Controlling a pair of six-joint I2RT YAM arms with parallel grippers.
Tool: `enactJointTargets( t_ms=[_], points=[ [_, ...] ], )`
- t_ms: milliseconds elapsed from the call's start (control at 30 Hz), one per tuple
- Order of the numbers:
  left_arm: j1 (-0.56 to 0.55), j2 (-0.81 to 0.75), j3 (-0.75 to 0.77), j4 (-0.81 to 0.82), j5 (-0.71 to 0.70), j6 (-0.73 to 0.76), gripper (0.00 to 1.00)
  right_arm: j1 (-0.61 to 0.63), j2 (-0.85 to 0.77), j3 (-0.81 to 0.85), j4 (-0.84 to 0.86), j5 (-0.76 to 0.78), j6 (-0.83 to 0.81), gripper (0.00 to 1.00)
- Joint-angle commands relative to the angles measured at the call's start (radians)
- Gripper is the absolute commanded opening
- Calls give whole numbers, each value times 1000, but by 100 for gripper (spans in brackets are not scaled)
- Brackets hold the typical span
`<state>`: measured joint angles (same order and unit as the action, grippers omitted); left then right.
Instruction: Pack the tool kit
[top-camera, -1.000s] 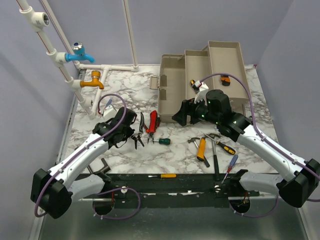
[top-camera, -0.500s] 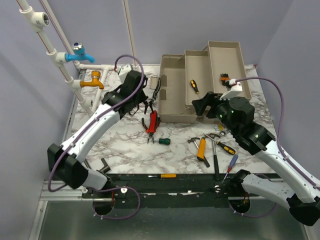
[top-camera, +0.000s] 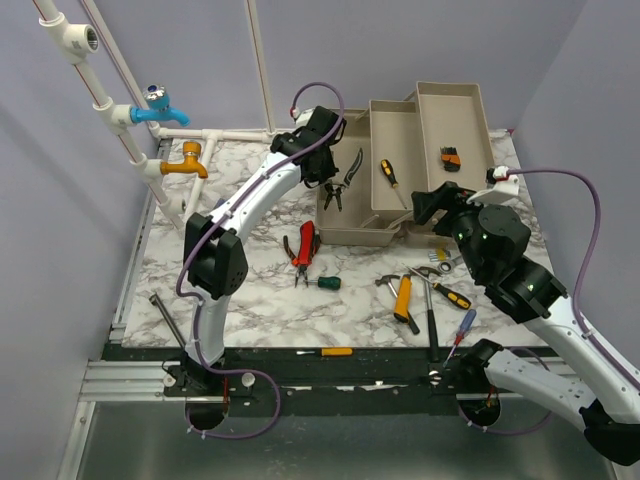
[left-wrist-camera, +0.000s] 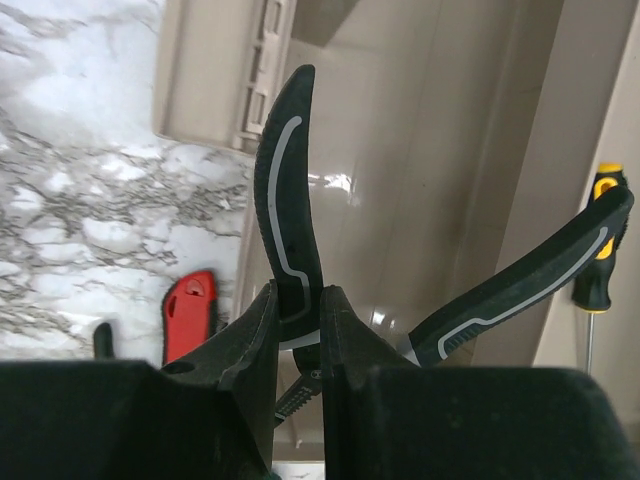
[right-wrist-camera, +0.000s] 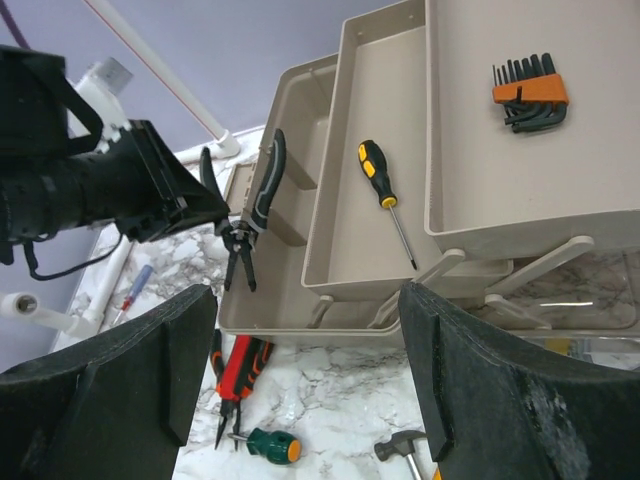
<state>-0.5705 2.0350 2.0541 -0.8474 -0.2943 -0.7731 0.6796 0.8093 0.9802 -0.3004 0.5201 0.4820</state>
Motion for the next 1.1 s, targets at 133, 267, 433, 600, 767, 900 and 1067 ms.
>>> enactJointTargets(
  t_ms=[133, 267, 433, 600, 767, 900, 1067],
  points=[
    [-8, 82, 25, 58, 216, -67, 0, 2, -19, -22, 3, 53, 6, 81],
    [-8, 100, 15, 24, 185, -86, 2, 3, -13, -24, 1, 40, 13, 81],
    [-8, 70, -36, 43, 189, -76, 44, 2, -8, -24, -2, 27, 15, 81],
    [-7, -4, -56, 39, 181, -16, 73, 3, 3, -16, -12, 3, 18, 81],
    [-6, -155, -143, 12, 113, 61, 81, 2, 24, -3, -33, -39, 10, 81],
    [-5, -346, -373, 102, 59, 131, 81, 3, 42, 0, -36, -98, -4, 81],
    [3, -558, -697, 222, 10, 143, 77, 3, 49, -15, -25, -135, -8, 81]
  ],
)
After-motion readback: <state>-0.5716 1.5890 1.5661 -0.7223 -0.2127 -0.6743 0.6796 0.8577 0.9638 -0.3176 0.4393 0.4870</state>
